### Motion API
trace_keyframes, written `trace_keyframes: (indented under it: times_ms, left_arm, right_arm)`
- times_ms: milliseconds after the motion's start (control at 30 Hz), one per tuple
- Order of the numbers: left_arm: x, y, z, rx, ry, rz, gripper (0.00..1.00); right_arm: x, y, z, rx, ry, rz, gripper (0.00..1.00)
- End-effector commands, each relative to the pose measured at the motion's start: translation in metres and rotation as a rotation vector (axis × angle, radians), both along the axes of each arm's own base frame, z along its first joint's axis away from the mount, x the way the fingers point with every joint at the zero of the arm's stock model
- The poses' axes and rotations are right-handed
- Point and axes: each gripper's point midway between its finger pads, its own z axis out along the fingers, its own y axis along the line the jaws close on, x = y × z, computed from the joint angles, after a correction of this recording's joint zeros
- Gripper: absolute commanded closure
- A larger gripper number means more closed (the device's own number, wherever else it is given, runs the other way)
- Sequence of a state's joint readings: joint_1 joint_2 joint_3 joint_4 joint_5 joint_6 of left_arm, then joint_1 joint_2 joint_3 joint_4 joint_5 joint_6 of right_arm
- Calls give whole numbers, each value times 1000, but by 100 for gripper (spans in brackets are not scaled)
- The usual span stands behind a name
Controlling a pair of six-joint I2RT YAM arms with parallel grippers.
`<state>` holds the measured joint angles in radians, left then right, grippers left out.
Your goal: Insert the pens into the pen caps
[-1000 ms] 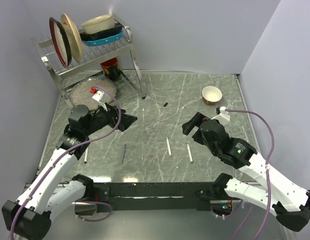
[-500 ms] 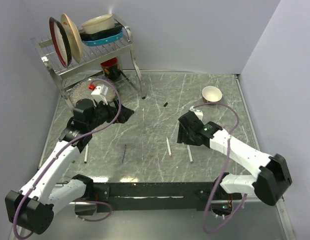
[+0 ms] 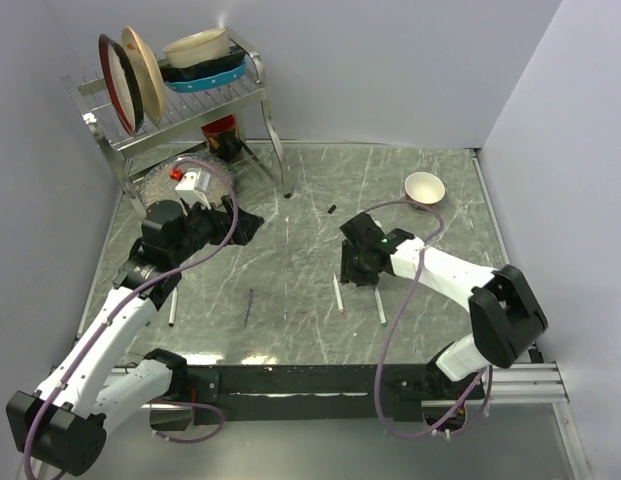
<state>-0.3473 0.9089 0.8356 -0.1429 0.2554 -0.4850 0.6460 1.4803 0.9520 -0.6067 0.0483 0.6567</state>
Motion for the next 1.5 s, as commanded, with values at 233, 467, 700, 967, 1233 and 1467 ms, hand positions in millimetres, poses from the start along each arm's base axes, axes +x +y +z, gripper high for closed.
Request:
trace_keyframes:
  times_ms: [233, 467, 700, 967, 1233, 1467]
  left_arm:
    - [0, 9, 18, 6, -76, 39, 1]
    - [-2, 7, 18, 5, -81, 19, 1]
    - [-6, 4, 17, 7, -88, -5, 1]
    - [-30, -22, -2, -33, 37, -135, 1]
    - [-85, -53, -36, -300, 225, -361, 2]
    - [-104, -70, -45, -480, 297, -499, 11]
  right_arm:
    - [23, 30, -12, -43, -16, 23, 58]
    - [23, 34, -31, -96, 4, 31, 62]
    - [31, 33, -44, -166, -9, 21, 69]
    - [38, 39, -34, -146, -46, 13, 100]
    - [30, 65, 57, 164, -184, 22, 100]
    - [4, 87, 115, 477, -252, 48, 100]
